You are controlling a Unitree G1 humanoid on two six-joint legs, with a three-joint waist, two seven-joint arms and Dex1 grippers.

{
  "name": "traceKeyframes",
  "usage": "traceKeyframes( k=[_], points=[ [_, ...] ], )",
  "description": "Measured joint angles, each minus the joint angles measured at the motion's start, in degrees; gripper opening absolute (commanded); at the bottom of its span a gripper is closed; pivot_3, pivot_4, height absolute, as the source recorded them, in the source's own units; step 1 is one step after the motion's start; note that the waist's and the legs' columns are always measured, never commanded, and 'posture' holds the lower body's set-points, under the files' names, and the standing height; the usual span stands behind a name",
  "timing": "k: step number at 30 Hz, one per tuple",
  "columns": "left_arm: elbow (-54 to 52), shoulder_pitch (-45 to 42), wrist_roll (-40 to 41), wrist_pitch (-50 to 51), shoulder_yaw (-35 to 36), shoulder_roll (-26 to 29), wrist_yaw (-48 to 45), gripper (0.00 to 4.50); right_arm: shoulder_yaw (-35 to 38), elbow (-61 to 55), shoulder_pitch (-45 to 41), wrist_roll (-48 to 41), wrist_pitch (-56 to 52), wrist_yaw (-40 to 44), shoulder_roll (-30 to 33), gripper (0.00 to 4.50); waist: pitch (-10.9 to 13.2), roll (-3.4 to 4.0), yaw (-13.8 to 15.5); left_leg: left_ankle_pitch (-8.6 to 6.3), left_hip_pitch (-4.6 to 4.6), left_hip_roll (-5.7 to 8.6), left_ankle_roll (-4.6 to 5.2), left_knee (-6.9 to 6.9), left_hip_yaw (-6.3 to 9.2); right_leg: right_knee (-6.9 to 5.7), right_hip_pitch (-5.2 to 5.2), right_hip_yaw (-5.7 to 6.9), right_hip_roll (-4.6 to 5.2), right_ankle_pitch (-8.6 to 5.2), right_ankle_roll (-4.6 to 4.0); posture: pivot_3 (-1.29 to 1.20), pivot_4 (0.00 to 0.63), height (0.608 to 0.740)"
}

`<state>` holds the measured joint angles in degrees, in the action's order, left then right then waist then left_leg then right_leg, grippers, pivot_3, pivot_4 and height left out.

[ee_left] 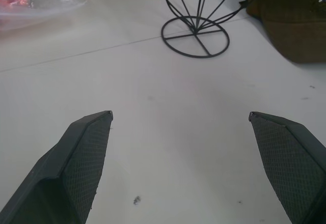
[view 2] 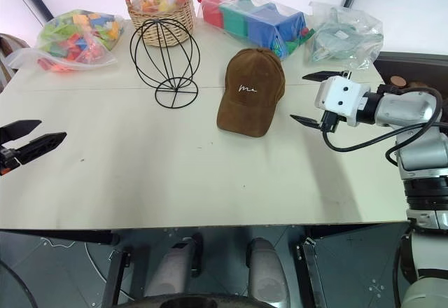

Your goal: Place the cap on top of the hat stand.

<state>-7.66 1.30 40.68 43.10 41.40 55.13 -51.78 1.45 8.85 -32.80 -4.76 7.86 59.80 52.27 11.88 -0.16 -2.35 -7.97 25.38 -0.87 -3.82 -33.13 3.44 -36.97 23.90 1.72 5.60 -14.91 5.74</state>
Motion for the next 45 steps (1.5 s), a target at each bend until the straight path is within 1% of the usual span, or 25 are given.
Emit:
traceKeyframes(
  k=[11,14,15,19,21,24,26,29,33,37,40,45],
  points=[
    [-0.3,-1.7,1.3,2.2,-1.6,1.2,-2.0,4.50,-0.7,-0.3,0.1,0.3,0.9,-1.7,-1.0,4.48,0.0,0.00,0.0,0.00,-0.01,0.00,0.01,0.00,0.00,-0.04,0.00,0.00,-0.01,0.01,0.00,0.00,0.150,0.740],
    [-0.4,-2.3,1.8,2.7,-2.3,1.2,-2.0,4.50,-0.9,-2.2,2.0,1.4,2.3,-3.5,-2.1,4.48,0.0,-0.03,0.0,0.01,-0.01,0.00,0.01,0.00,0.00,-0.07,0.00,0.00,-0.02,0.01,0.01,0.00,0.150,0.740],
    [-0.4,-2.9,1.8,2.7,-2.7,1.2,-1.9,4.50,-0.9,-3.9,3.9,2.2,3.1,-4.6,-2.5,4.48,0.0,-0.04,0.1,0.01,-0.01,0.00,0.01,0.00,0.00,-0.08,0.00,0.00,-0.02,0.01,0.01,0.00,0.150,0.740],
    [-0.4,-5.0,1.8,2.6,-5.2,0.4,-1.1,4.50,-2.8,-11.9,11.8,6.1,6.8,-9.6,-7.1,4.48,-0.1,-0.10,0.4,0.01,-0.02,0.00,0.01,0.01,0.02,-0.13,-0.01,0.00,-0.04,0.03,0.00,0.00,0.150,0.740],
    [-0.4,-5.8,2.0,2.6,-6.8,-0.4,-0.7,4.50,-3.4,-13.6,13.5,9.1,9.2,-12.6,-8.4,4.48,-0.1,-0.09,0.5,0.01,-0.01,0.00,0.01,-0.06,0.01,-0.13,-0.02,-0.01,-0.04,0.07,0.04,0.00,0.150,0.740],
    [-0.4,-6.5,2.2,2.7,-7.6,-0.5,-0.5,4.50,-3.5,-15.0,15.5,16.1,17.5,-17.9,-8.3,4.48,-0.1,-0.23,0.5,0.00,-0.04,-0.01,0.00,-0.10,0.01,-0.10,-0.05,0.00,-0.04,0.08,0.03,0.00,0.150,0.740],
    [-0.1,-7.6,2.2,2.7,-8.5,-0.4,-0.5,4.50,-5.0,-14.5,16.0,21.3,22.9,-21.7,-8.8,4.48,-0.2,-0.29,0.5,0.00,-0.08,-0.02,0.00,-0.11,0.01,-0.10,-0.08,0.00,-0.04,0.08,0.03,0.00,0.150,0.740],
    [0.3,-9.1,2.2,2.7,-9.3,-0.4,-0.7,4.50,-7.9,-11.6,15.8,28.3,28.6,-27.5,-11.0,4.48,-0.2,-0.39,0.3,0.01,-0.09,-0.04,0.00,-0.11,0.00,-0.08,-0.11,-0.01,-0.04,0.09,0.01,0.00,0.150,0.740],
    [0.5,-9.8,2.3,2.9,-9.4,-0.3,-0.6,4.50,-10.3,-4.7,14.3,34.9,31.9,-34.4,-13.1,4.48,-0.2,-0.40,0.2,0.01,-0.08,-0.03,0.01,-0.11,0.01,-0.09,-0.12,-0.01,-0.04,0.12,-0.03,0.00,0.150,0.740],
    [-0.1,-9.2,2.5,4.1,-9.3,0.3,-0.7,4.50,-12.6,2.8,10.4,39.8,33.8,-40.1,-14.2,4.48,-0.2,-0.40,-0.1,0.01,-0.09,-0.03,0.01,-0.09,0.02,-0.12,-0.10,-0.01,-0.07,0.14,-0.04,0.00,0.150,0.740],
    [-2.6,-6.1,2.7,5.5,-8.9,2.1,-1.9,4.50,-14.8,8.8,6.5,42.7,34.6,-44.1,-15.3,4.48,-0.2,-0.42,-0.3,0.01,-0.11,-0.03,0.01,-0.09,0.03,-0.14,-0.11,-0.02,-0.08,0.14,-0.05,0.00,0.150,0.740],
    [-5.1,-4.2,4.2,7.4,-6.8,2.2,-2.4,4.50,-18.4,15.6,1.9,46.0,35.5,-49.2,-17.3,4.48,-0.2,-0.45,-0.1,0.01,-0.12,-0.03,0.01,-0.09,0.06,-0.13,-0.16,-0.02,-0.09,0.14,-0.05,0.00,0.150,0.740]
  ],
)
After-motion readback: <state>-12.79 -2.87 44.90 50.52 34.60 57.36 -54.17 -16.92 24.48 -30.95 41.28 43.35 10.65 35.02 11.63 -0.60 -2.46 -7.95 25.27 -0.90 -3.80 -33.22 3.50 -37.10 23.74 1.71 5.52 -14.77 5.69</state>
